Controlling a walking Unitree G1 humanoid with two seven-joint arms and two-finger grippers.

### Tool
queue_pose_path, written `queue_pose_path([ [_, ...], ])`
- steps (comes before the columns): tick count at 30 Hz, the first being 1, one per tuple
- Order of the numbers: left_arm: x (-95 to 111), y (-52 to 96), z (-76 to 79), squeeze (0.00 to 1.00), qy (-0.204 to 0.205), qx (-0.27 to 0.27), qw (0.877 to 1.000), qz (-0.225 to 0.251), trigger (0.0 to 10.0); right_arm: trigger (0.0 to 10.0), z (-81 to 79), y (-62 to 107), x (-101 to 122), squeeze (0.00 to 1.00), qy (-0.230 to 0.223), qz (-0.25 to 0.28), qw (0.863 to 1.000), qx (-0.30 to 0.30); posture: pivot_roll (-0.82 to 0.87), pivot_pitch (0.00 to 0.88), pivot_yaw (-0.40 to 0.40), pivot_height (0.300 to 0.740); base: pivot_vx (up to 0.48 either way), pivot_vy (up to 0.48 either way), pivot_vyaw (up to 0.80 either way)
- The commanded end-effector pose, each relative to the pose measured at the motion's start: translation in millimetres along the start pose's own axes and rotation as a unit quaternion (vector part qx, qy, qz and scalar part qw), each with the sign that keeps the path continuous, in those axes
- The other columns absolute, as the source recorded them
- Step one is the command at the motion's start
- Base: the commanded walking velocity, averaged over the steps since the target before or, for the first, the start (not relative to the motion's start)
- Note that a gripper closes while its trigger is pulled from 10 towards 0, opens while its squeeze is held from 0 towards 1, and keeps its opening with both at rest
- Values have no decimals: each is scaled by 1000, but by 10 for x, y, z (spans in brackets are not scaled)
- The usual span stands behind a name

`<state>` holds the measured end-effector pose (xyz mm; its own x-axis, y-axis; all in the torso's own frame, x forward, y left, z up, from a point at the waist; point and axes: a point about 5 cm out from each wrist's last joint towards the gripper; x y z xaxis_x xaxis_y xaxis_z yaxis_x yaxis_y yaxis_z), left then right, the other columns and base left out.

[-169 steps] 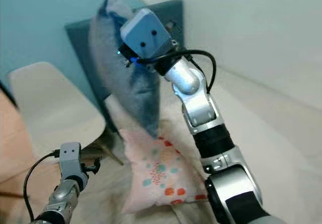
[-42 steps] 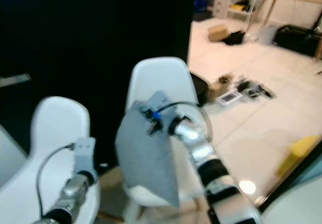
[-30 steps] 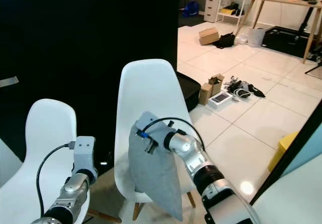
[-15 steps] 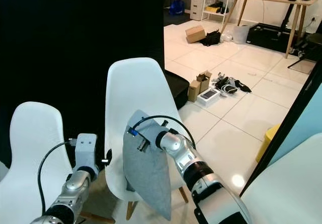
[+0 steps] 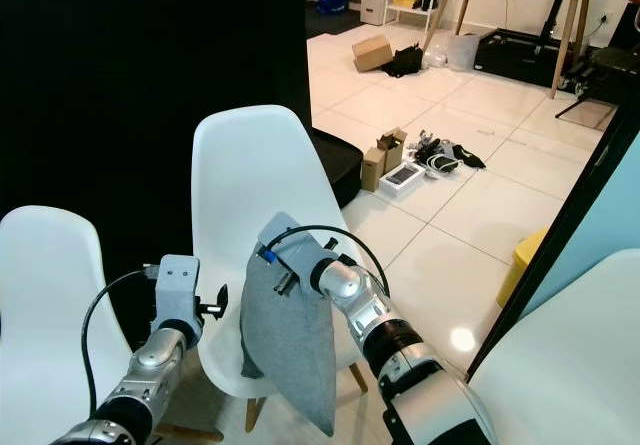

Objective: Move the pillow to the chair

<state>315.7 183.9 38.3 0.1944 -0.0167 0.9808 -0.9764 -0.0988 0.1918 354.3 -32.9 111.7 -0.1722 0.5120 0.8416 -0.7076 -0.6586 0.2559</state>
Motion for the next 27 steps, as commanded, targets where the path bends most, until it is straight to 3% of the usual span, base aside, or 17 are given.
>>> queue_pose_path([
  [1,-37,15,-4,0,-9,1,1000,-9,10000,10000,-89,-19,-18,0,-10,-2,1000,19,-99,56,2,660,0,0,0],
  [6,-36,16,-12,0,-13,6,1000,-8,10000,10000,-155,-25,12,0,-9,16,999,38,-97,58,0,660,0,0,0],
  [15,-21,9,-62,0,-27,24,999,-7,10000,10000,-185,-25,62,0,-25,40,998,51,-100,60,-1,660,0,-393,0],
  [22,17,-11,-94,0,-29,38,999,-2,10000,10000,-209,-31,99,0,-29,53,996,60,-101,60,-1,660,0,0,0],
  [27,13,-7,-86,0,-33,41,999,-2,10000,10000,-297,-41,118,0,-48,62,993,91,-103,61,-3,635,0,0,0],
])
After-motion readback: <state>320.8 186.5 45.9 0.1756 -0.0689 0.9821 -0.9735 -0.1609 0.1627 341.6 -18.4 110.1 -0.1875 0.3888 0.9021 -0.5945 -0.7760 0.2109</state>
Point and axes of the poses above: a point about 5 cm out from each wrist's last joint towards the gripper, its own y axis pointing back from the gripper into the wrist, its own x axis along the axis of the wrist's last joint, z = x × y, and after that the axes turned 4 degrees about y, right-handed
